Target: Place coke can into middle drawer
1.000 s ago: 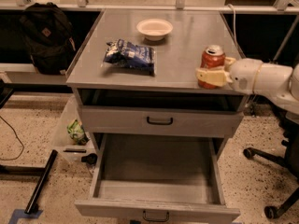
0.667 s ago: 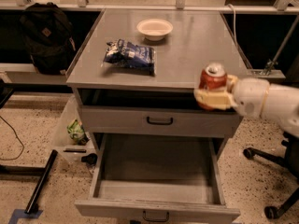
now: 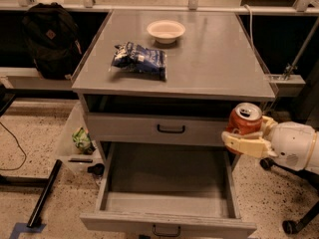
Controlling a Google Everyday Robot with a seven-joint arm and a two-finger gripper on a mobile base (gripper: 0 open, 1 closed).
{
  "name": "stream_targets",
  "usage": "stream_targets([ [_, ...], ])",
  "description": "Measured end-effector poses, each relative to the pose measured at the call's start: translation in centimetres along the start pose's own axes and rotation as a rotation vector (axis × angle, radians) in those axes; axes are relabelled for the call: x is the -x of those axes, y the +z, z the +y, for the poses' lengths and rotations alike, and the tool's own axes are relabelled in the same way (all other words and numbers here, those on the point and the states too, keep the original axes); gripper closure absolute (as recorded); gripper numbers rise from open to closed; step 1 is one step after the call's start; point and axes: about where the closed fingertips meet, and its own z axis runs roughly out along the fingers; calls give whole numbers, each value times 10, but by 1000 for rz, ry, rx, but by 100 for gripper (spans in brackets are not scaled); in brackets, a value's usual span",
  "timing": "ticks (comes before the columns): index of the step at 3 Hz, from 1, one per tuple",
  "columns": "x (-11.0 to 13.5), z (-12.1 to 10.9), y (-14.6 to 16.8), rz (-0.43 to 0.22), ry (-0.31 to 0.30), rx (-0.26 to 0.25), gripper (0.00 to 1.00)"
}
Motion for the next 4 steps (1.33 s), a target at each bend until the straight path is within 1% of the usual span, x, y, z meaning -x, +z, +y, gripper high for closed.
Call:
stream_targets([
  [1, -43, 20, 9, 34, 36, 3, 100],
  [2, -92, 43, 18, 72, 76, 7, 100],
  [3, -166, 70, 25, 158, 153, 0, 100],
  [4, -261, 112, 34, 274, 257, 4, 100],
])
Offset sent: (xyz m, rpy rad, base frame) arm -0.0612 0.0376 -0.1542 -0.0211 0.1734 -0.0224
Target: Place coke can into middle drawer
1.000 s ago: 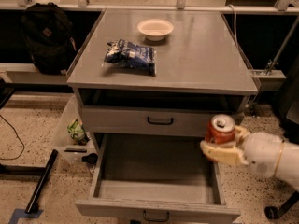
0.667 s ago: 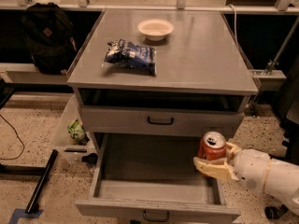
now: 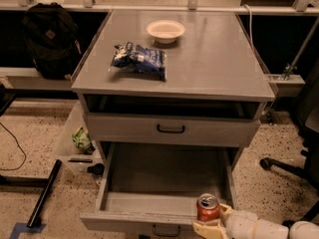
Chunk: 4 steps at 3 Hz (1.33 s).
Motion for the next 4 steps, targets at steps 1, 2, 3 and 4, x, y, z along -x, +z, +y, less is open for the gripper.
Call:
stream_targets([
  [1, 0, 0, 0, 0, 1, -1, 100],
  [2, 11, -2, -3, -14, -9, 2, 100],
  [3, 68, -17, 53, -127, -20, 31, 100],
  [4, 98, -55, 111, -223, 6, -31, 100],
])
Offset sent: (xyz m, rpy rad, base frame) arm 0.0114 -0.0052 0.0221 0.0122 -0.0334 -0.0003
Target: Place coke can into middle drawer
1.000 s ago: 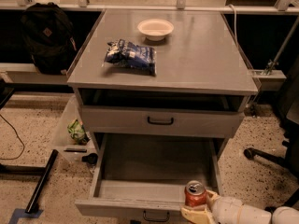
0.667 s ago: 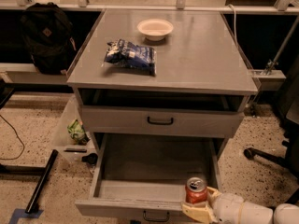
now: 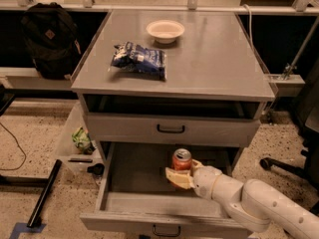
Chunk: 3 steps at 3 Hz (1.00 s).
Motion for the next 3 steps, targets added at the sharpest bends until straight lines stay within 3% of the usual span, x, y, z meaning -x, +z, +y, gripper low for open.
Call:
stream_targets([
  [1, 6, -42, 34, -42, 8, -123, 100],
  [2, -2, -62, 32, -23, 18, -199, 100],
  [3, -16, -65, 37, 43, -73, -217, 100],
])
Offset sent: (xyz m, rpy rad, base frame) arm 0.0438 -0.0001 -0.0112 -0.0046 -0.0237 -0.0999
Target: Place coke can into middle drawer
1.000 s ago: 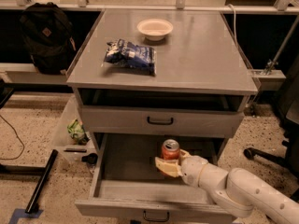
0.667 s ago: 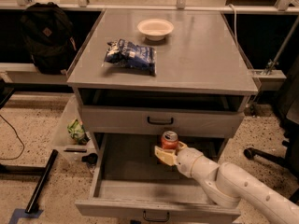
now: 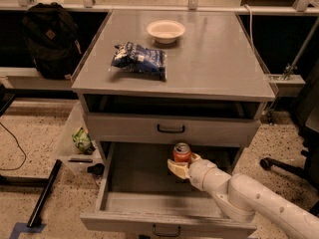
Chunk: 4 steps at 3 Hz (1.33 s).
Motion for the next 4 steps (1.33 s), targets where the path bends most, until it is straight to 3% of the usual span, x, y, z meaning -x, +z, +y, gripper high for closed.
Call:
stream_targets([
  [2, -16, -1, 6, 60, -101, -18, 100],
  [3, -59, 32, 5, 161, -293, 77, 100],
  [4, -103, 63, 0, 257, -387, 192, 100],
])
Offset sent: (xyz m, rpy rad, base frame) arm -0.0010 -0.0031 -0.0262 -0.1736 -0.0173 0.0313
